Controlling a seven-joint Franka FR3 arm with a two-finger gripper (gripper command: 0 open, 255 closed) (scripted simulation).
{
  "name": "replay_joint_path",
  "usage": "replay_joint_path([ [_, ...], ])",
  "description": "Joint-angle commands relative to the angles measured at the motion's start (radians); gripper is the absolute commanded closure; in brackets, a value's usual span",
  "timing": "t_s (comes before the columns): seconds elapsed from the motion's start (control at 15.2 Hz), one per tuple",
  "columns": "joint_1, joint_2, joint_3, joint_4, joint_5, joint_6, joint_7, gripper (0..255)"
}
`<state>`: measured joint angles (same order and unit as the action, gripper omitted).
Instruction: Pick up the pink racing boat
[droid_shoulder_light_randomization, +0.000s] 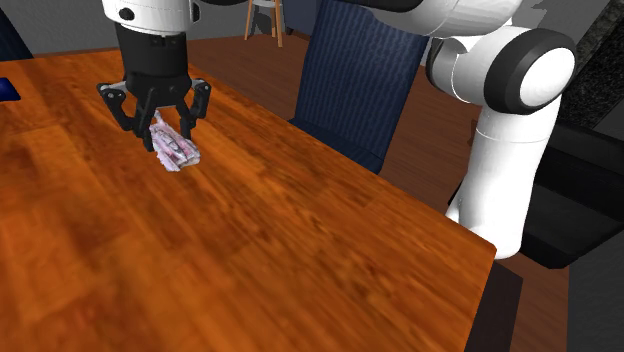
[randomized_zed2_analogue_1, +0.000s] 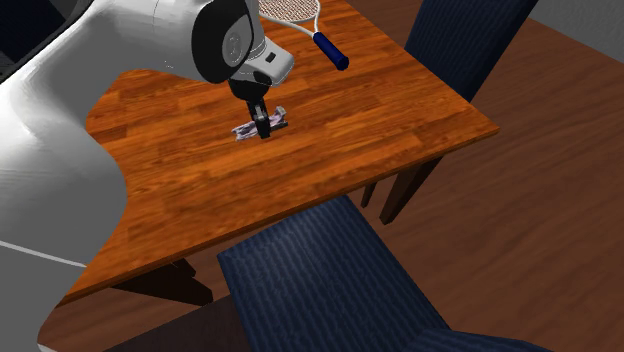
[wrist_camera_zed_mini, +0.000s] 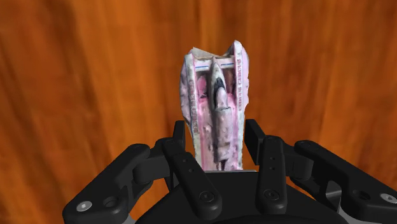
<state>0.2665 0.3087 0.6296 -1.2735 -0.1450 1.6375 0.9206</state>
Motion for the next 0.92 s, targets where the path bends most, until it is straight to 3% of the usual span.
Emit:
replay_joint_path([
  [0.0, 0.0, 0.0, 0.0, 0.0, 0.0, 0.0, 0.0, 255],
  [0.33, 0.0, 0.0, 0.0, 0.0, 0.0, 0.0, 0.0, 255],
  [0.86, 0.054, 0.066, -0.001, 0.204, -0.042, -0.144, 0.013, 255],
])
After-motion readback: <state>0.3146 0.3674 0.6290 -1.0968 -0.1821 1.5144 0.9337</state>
